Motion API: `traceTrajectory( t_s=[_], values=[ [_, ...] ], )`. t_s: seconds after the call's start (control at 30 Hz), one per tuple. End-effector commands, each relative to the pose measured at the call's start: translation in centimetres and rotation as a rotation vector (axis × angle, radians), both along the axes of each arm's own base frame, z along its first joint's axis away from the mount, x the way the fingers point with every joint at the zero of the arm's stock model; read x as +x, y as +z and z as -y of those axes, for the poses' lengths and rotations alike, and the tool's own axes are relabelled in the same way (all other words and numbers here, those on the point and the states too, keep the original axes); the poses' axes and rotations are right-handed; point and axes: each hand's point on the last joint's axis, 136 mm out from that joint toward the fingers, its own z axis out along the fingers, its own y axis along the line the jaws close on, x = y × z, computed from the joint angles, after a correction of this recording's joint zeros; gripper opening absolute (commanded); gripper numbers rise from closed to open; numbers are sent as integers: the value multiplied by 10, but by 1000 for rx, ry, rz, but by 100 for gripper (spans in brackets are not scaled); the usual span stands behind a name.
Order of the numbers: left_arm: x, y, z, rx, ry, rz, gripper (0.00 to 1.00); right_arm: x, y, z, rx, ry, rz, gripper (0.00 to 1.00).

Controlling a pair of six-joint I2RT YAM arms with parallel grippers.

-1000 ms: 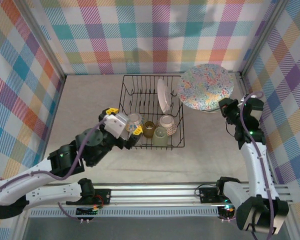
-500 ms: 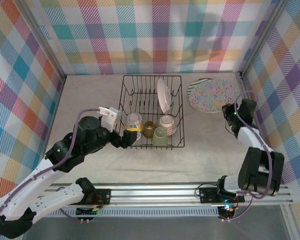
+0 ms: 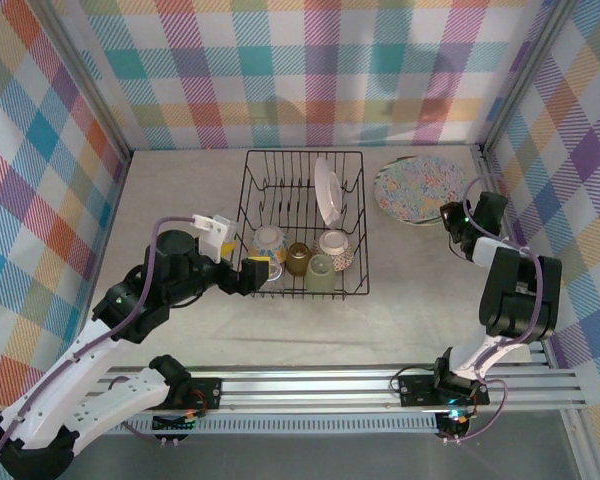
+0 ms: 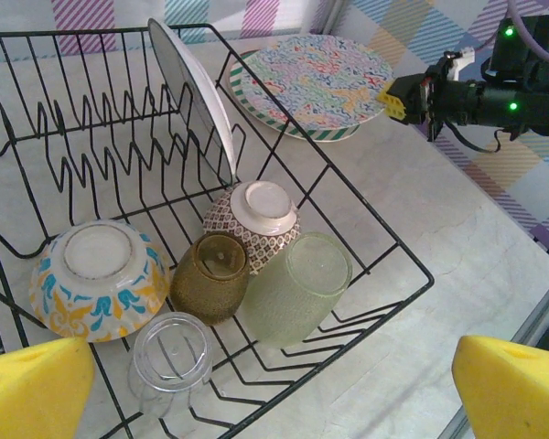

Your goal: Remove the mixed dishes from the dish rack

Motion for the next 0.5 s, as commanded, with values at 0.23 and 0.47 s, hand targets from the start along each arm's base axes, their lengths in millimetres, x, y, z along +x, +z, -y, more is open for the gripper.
traceTrajectory(
  t_s=[0.23, 0.47],
  values=[
    [3, 4, 0, -43, 1, 15, 100, 31, 14, 4, 21, 50, 110, 0],
    [6, 3, 0, -42, 7, 10, 100, 31, -2, 5, 44, 47, 69, 0]
  ],
)
